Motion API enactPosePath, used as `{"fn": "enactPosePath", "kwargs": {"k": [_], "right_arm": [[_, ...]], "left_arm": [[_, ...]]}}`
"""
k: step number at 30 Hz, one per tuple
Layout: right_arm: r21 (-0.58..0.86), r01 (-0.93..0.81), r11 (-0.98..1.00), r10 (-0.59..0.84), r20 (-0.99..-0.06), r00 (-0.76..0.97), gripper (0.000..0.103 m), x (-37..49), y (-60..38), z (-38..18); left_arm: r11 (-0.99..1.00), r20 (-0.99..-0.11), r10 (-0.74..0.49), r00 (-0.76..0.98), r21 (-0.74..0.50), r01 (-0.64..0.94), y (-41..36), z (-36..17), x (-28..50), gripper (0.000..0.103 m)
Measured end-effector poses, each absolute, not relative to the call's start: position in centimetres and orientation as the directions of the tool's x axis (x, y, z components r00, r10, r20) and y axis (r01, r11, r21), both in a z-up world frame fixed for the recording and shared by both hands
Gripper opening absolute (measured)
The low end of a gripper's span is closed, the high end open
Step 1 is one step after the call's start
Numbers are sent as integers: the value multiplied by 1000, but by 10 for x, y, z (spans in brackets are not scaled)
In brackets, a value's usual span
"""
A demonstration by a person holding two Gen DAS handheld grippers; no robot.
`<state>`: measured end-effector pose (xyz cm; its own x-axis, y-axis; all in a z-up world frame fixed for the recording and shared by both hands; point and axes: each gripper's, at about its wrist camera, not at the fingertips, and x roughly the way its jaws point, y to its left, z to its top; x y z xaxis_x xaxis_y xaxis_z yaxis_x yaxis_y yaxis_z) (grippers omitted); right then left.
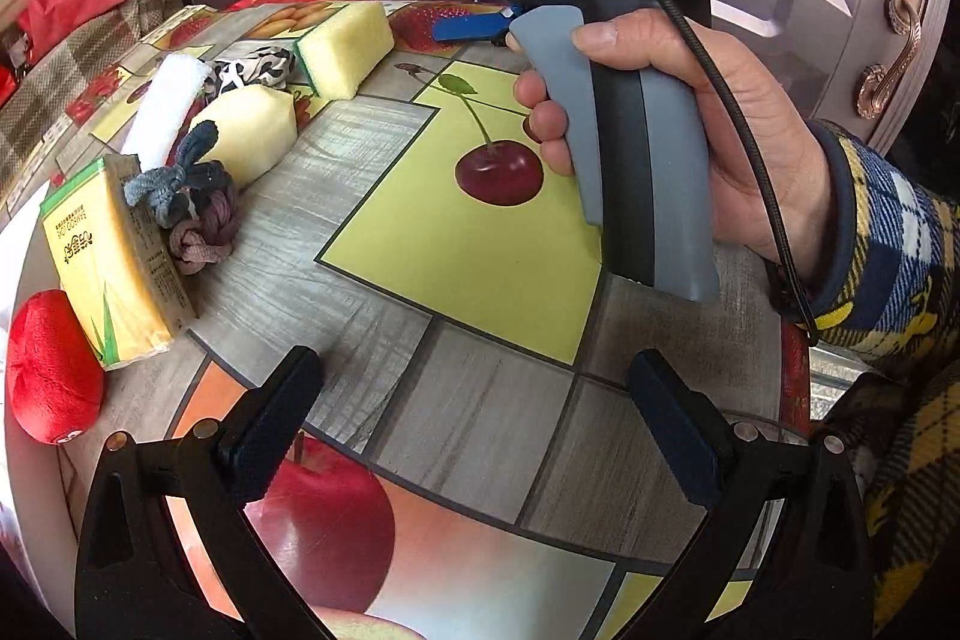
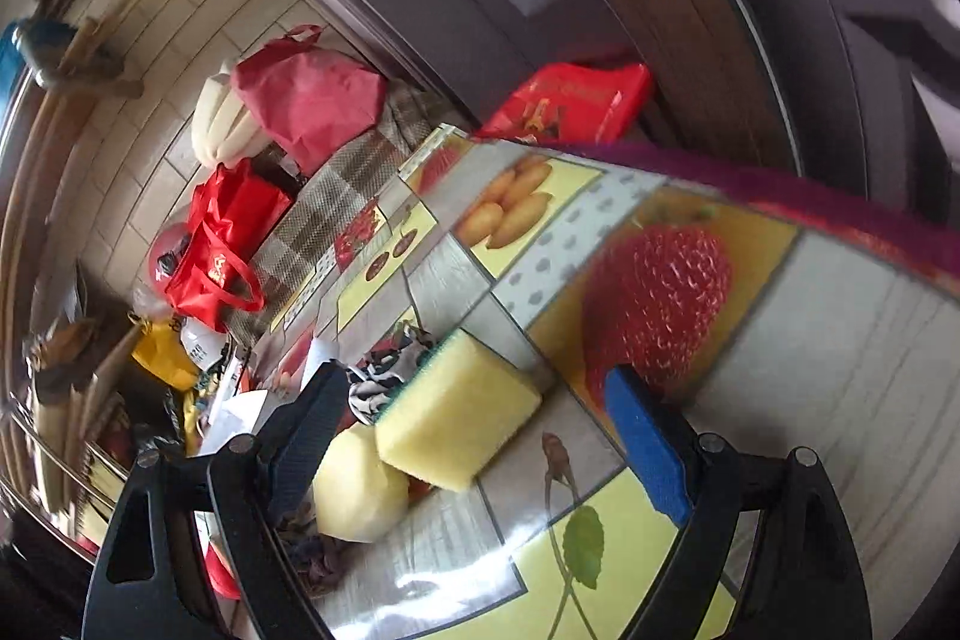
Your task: Organize soft objects
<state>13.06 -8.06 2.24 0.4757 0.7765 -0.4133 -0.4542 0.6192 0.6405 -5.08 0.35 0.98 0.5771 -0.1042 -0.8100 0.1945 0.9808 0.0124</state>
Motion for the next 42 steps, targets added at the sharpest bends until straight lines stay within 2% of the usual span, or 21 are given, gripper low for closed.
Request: {"fn": "enactPosePath", "kwargs": {"k": [9,42], "right_arm": [[654,-444,612,779,-402,482,92,131,-85,20],[653,-443,614,779,-409,476,92,130,-81,19]], "left_arm": [[981,-808,-103,580,13,194,2,11,-51,102],[981,-806,-105,582,13,194,2,11,-51,102]]}}
